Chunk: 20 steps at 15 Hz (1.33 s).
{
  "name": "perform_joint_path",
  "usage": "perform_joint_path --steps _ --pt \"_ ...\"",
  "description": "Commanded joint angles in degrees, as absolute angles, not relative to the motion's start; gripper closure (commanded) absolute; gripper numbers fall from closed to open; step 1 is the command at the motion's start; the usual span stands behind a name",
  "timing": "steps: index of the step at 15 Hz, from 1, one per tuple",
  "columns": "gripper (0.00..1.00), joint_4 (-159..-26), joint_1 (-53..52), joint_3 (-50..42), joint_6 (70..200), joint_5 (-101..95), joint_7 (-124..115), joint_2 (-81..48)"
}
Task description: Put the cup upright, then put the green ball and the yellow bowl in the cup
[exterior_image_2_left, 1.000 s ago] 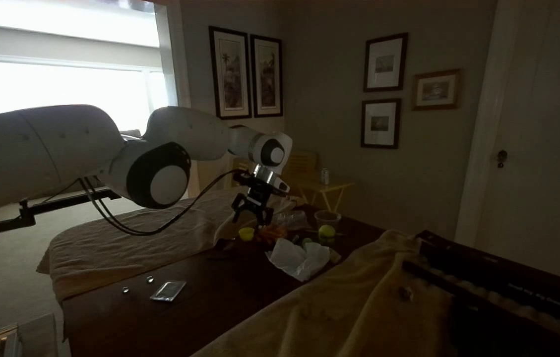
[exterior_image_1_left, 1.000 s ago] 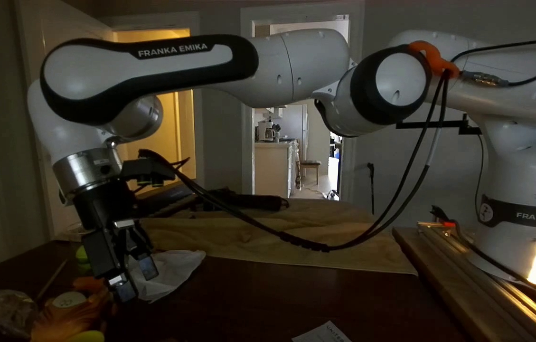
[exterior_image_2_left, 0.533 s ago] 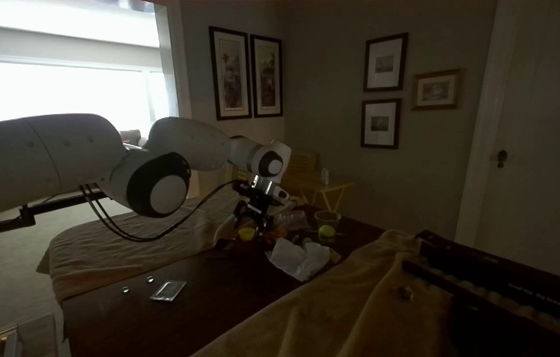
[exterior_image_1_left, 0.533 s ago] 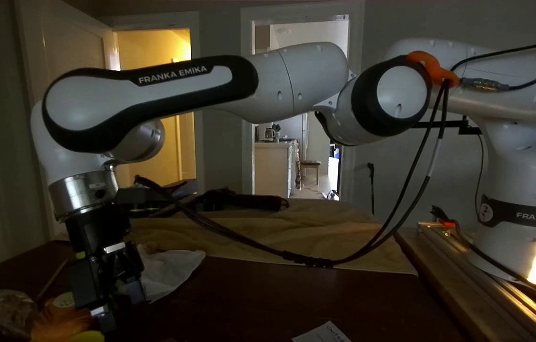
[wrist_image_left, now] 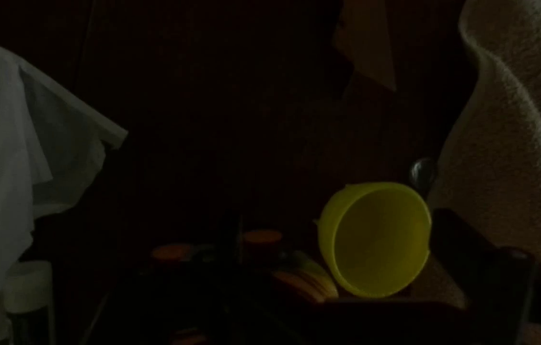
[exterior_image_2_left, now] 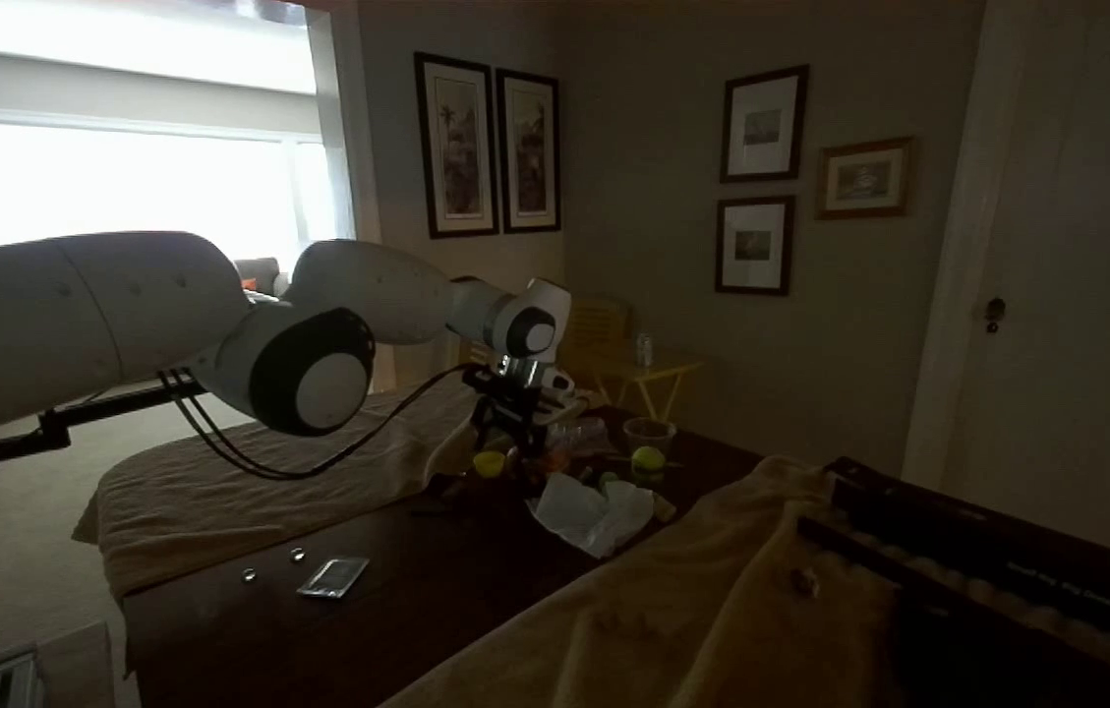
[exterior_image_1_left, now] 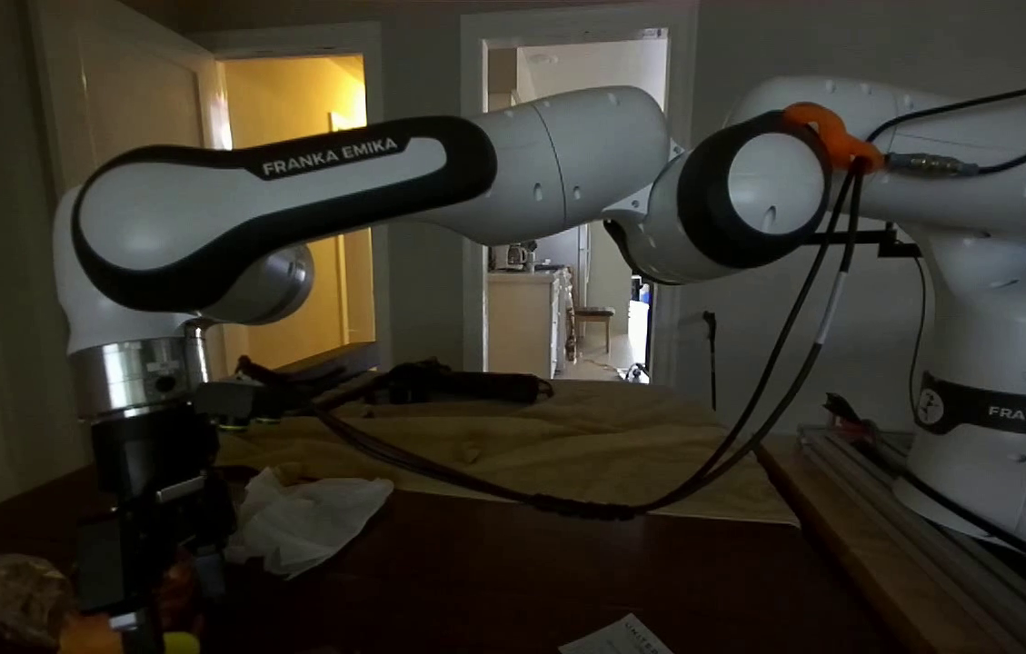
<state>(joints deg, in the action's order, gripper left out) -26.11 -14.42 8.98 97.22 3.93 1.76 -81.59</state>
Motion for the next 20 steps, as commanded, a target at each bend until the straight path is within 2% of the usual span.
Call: perform_joint_path --steps 1,6,7,8,10,17,19,20 --pt "0.00 -24.6 -15.3 8.4 98.4 4.6 -0.2 -82.8" --pt "0.00 -24.8 -15.0 8.2 98.3 4.7 -2.1 -83.5" --pt "0.05 -24.7 -14.9 8.0 98.3 4.7 -2.6 -83.7" --pt "0.28 -24.7 -14.8 8.0 98.3 4.7 -2.9 -83.9" --pt "0.32 -24.7 -14.7 7.9 98.3 4.8 -3.3 -84.3" --pt "0.82 -24.8 -14.6 7.4 98.1 4.6 -3.7 -84.4" --pt "0.95 -25.6 -14.6 7.4 98.5 4.6 -3.7 -83.9" --pt "0.97 -25.7 -14.6 7.4 98.5 4.5 -3.7 -83.7"
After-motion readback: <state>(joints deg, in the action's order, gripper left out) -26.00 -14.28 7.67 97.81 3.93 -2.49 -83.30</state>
